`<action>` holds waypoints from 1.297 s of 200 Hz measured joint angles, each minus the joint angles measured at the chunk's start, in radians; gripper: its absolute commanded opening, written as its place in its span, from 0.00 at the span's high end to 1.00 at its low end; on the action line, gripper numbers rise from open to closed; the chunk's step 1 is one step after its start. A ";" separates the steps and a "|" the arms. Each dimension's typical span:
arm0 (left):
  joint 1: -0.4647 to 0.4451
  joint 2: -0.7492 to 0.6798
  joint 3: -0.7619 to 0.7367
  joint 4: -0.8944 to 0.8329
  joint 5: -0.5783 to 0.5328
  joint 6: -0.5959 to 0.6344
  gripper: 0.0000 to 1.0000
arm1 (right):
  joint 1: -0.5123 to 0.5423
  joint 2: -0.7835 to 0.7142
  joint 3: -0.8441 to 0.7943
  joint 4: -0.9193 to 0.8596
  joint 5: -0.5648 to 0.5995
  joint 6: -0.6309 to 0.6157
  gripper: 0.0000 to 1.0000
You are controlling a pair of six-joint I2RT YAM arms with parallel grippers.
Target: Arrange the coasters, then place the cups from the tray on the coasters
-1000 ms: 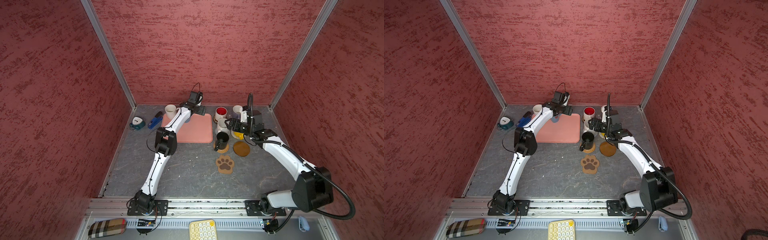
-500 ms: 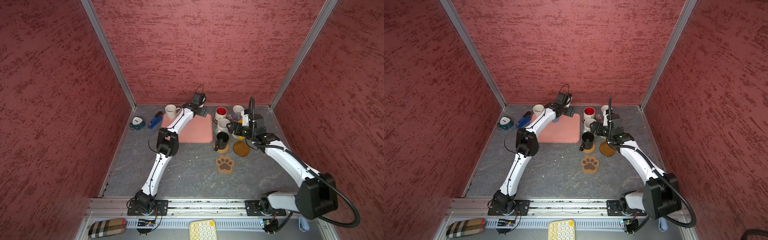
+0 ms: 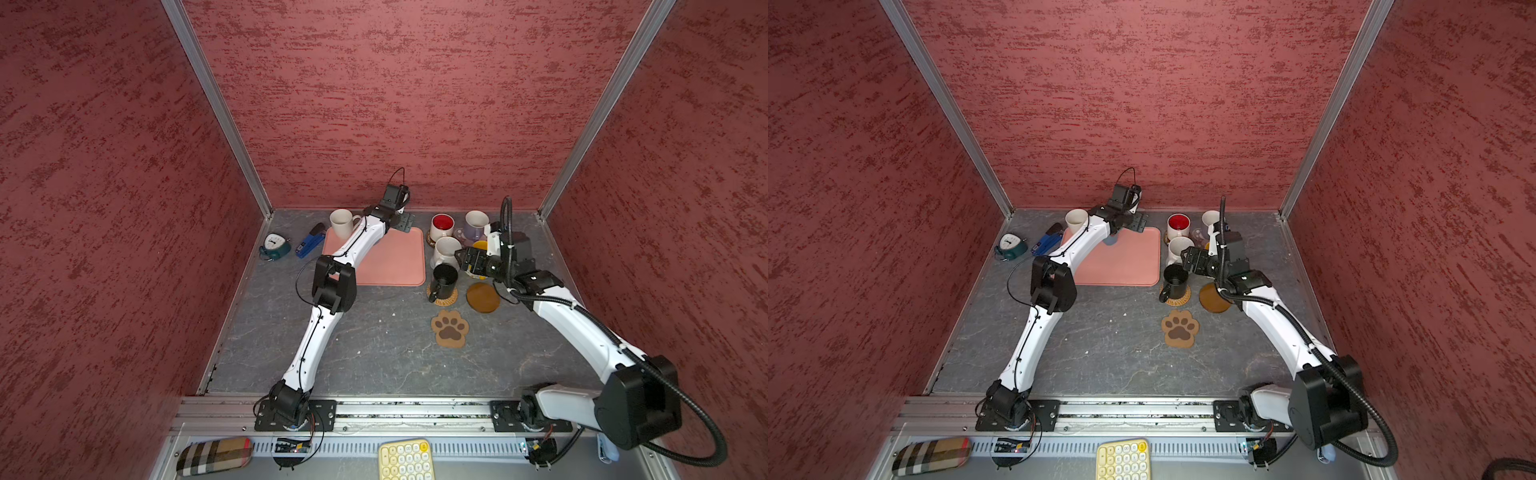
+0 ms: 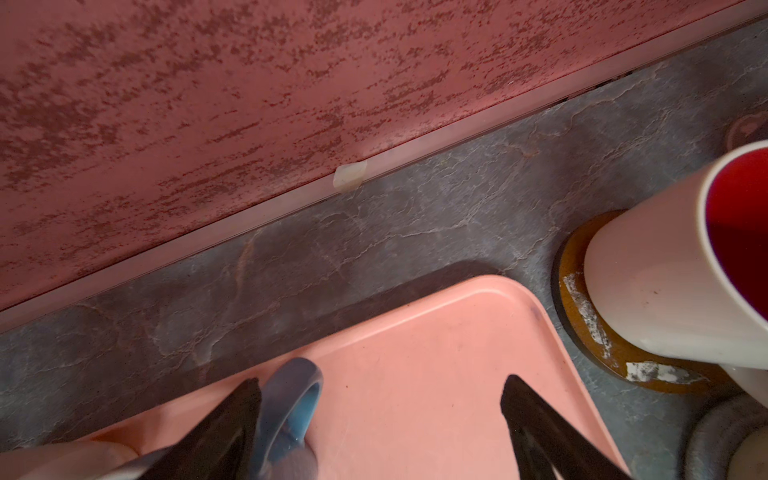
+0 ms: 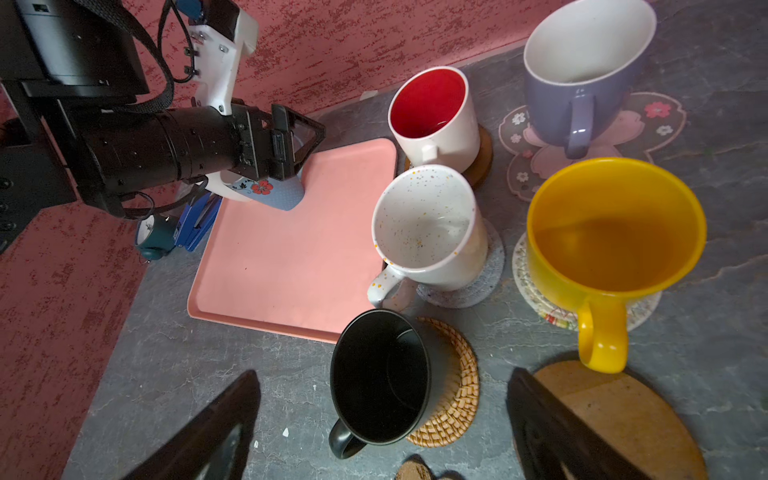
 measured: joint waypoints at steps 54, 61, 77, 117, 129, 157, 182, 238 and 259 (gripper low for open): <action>0.002 0.000 0.000 -0.009 -0.004 0.004 0.11 | 0.000 -0.002 0.000 -0.002 0.000 0.000 0.07; 0.002 0.000 0.000 -0.014 -0.007 0.004 0.12 | 0.000 -0.002 0.000 -0.002 0.000 0.000 0.07; 0.002 0.000 -0.001 -0.017 -0.014 0.009 0.14 | 0.000 -0.001 0.000 -0.002 0.000 0.000 0.07; -0.002 -0.011 -0.045 0.023 -0.019 0.019 0.17 | 0.000 -0.001 0.000 -0.002 0.000 0.000 0.07; -0.001 -0.023 -0.067 0.034 -0.019 0.019 0.17 | 0.000 -0.001 0.000 -0.002 0.000 0.000 0.07; -0.001 -0.051 -0.116 0.049 -0.020 0.019 0.17 | 0.000 -0.001 0.000 -0.002 0.000 0.000 0.07; -0.001 -0.074 -0.150 0.055 -0.020 0.019 0.19 | 0.000 -0.001 0.000 -0.002 0.000 0.000 0.07; -0.001 -0.119 -0.227 0.054 -0.022 0.018 0.24 | 0.000 -0.001 0.000 -0.002 0.000 0.000 0.07; -0.001 -0.139 -0.266 0.056 -0.022 0.018 0.25 | 0.000 -0.001 0.000 -0.002 0.000 0.000 0.07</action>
